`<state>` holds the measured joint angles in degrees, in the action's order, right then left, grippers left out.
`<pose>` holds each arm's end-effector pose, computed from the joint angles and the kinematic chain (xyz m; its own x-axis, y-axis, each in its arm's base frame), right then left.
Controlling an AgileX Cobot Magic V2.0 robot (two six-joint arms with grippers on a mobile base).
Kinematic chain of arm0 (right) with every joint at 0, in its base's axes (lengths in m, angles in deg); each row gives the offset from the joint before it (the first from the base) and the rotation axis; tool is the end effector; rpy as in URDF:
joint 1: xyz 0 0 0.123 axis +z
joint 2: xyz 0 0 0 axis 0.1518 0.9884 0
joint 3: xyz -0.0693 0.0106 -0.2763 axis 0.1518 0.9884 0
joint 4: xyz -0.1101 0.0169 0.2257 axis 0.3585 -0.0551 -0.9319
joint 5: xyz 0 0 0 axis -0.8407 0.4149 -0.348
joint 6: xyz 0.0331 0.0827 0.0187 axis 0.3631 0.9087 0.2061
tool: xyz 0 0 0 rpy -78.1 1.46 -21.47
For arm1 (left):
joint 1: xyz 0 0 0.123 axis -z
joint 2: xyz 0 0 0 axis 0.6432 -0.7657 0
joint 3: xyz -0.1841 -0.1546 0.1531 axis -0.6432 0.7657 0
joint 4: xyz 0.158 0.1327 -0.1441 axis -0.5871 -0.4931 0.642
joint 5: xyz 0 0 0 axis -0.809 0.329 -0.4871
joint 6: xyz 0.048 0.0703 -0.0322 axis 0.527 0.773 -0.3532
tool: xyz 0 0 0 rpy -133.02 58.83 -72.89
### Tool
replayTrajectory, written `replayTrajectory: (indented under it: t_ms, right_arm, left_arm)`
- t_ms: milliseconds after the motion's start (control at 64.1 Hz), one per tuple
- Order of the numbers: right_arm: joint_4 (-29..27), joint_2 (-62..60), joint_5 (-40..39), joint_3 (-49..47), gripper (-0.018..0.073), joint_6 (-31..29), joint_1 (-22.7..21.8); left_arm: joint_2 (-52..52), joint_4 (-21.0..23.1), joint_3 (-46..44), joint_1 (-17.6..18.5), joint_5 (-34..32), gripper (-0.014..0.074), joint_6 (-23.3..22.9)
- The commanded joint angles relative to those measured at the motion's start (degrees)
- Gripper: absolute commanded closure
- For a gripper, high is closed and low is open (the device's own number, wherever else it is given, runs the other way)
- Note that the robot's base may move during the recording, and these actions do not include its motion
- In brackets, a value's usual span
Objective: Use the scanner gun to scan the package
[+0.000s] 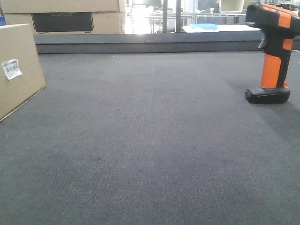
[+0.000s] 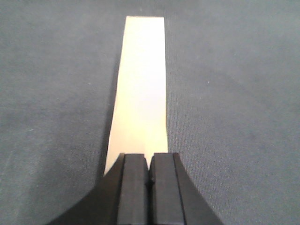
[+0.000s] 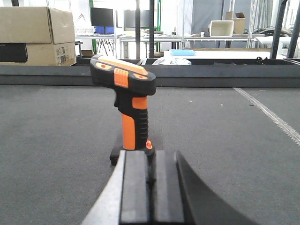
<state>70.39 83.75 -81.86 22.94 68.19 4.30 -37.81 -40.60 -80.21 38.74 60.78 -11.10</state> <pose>0.0566 -0.0043 0.2090 0.0547 0.0608 -0.9967 0.0721 0.9953 0.0646 0.2280 0.0063 0.3720 -0.5691 -0.0592 -0.8201 -0.0590 0.9978 -0.0311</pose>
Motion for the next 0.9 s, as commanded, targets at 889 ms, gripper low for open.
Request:
replayTrajectory:
  t_ms: [889]
  right_arm:
    - [0.3,-0.2,-1.3,-0.2,0.0724,-0.1,-0.2]
  left_arm:
    - [-25.4,-3.5,-26.6,0.3,17.0,0.0399,-0.1]
